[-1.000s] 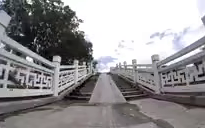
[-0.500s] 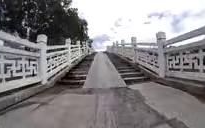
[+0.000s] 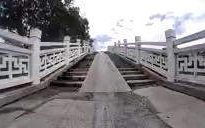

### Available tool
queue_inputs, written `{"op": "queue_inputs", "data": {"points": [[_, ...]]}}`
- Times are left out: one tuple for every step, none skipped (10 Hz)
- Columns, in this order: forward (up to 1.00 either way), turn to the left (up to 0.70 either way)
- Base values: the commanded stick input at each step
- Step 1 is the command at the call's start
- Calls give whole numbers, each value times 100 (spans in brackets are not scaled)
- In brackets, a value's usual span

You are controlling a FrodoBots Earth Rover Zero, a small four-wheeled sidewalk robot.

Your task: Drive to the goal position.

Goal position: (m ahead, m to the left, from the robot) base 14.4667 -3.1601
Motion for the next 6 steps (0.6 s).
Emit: {"op": "queue_inputs", "data": {"points": [[70, 0], [70, 0], [70, 0], [70, 0], [70, 0], [70, 0]]}}
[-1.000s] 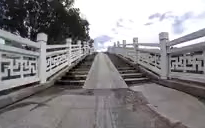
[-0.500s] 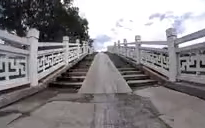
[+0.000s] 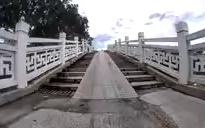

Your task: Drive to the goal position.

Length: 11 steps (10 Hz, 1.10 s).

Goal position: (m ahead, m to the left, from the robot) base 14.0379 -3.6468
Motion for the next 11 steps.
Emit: {"op": "queue_inputs", "data": {"points": [[70, 0], [70, 0], [70, 0], [70, 0], [70, 0], [70, 0], [70, 0], [70, 0], [70, 0], [70, 0], [70, 0]]}}
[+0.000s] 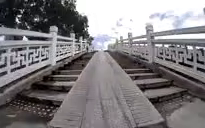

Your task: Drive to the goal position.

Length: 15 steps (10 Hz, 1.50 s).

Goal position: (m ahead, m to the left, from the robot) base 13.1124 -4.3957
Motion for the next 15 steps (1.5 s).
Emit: {"op": "queue_inputs", "data": {"points": [[70, 0], [70, 0], [70, 0], [70, 0], [70, 0], [70, 0], [70, 0], [70, 0], [70, 0], [70, 0], [70, 0], [70, 0], [70, 0], [70, 0], [70, 0]]}}
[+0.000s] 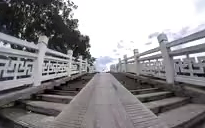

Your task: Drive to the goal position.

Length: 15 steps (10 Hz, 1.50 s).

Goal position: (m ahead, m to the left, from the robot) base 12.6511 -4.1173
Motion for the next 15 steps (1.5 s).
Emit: {"op": "queue_inputs", "data": {"points": [[70, 0], [70, 0], [70, 0], [70, 0], [70, 0], [70, 0], [70, 0], [70, 0], [70, 0], [70, 0], [70, 0], [70, 0], [70, 0], [70, 0], [70, 0]]}}
